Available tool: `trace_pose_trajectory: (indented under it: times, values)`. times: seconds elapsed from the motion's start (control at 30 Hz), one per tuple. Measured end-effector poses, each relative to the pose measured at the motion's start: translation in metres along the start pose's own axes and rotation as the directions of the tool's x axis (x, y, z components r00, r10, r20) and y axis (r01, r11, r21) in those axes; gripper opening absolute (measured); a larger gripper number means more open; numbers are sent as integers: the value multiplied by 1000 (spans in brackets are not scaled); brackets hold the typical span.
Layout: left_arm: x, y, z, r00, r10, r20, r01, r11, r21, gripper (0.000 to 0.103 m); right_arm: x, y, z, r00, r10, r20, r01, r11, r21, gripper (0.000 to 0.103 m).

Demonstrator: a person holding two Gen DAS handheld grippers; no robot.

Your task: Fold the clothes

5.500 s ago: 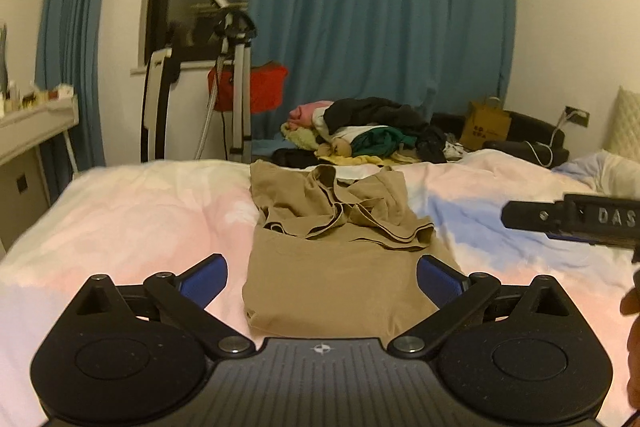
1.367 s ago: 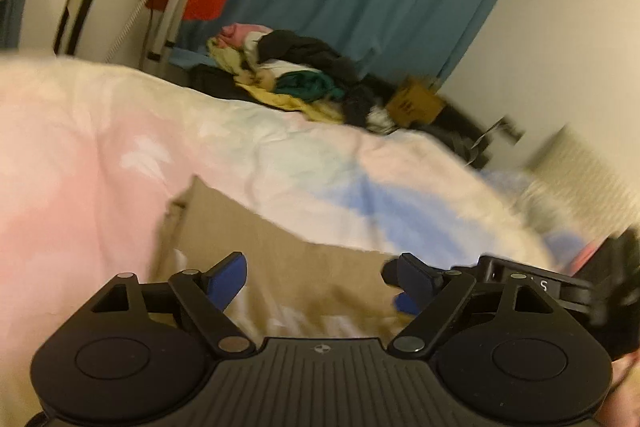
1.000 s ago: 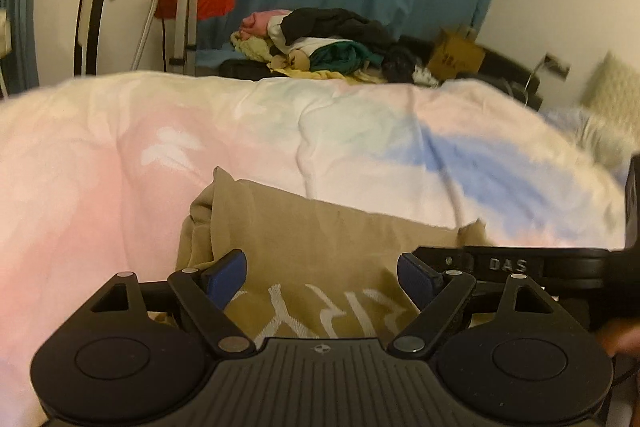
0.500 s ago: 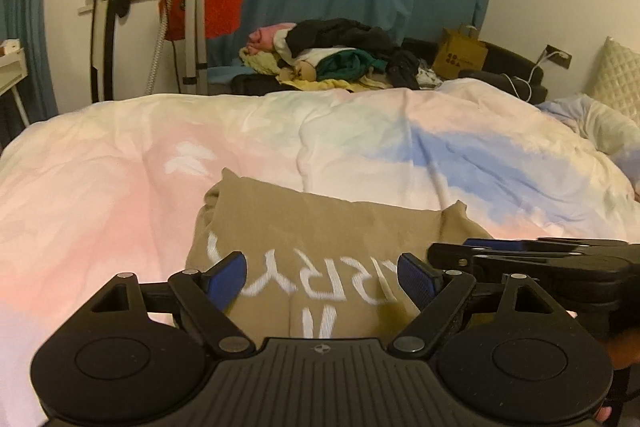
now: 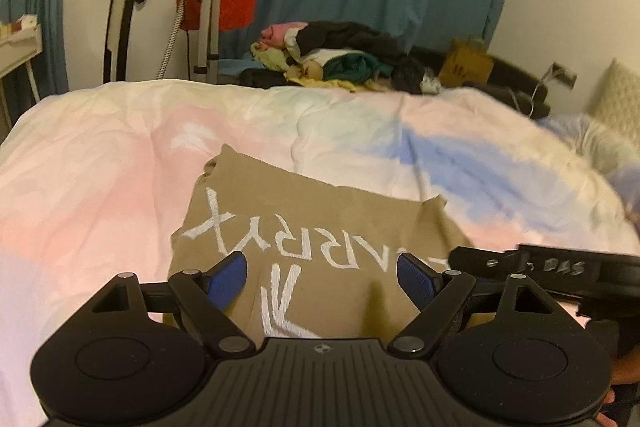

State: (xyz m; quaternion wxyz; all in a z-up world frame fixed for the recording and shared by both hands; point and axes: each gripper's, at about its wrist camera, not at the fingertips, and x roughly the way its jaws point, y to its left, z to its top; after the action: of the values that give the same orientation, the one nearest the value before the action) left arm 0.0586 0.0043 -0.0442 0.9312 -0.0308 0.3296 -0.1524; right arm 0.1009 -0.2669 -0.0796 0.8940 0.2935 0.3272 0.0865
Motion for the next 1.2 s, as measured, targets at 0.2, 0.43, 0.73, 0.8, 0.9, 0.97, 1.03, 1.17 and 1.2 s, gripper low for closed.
trace_pose_trajectory:
  times: [0.2,0.43,0.73,0.8,0.9,0.97,1.03,1.17,1.2]
  values:
    - [-23,24,-8,994,-109,-7,105,973,-203,89,-19,-39,-31,966,258,14,-237,863,447,88]
    - [-16,43,-20,952,-304,-32,261,863,-432,96,29,-58,-64,941,321,-106,-162,703,692,87]
    - [39,42,-46,834,-542,-99,345,653,-674,98,43,-68,-73,977,208,51,-177,651,738,48]
    - [50,40,-50,820,-565,-91,347,617,-706,99,41,-65,-72,982,183,42,-157,675,721,36]
    - [61,42,-54,825,-560,-69,338,588,-735,100,32,-53,-65,978,193,75,-191,701,687,22]
    - [65,45,-55,829,-558,-34,350,565,-747,101,24,-46,-57,970,215,117,-237,708,665,20]
    - [65,51,-56,839,-543,2,353,543,-762,101,15,-45,-50,957,242,159,-286,705,649,18]
    - [58,67,-59,872,-484,74,347,505,-790,98,2,-43,-41,938,274,211,-345,697,629,18]
    - [56,72,-60,882,-463,90,343,498,-797,97,-2,-43,-40,937,275,216,-349,699,624,17]
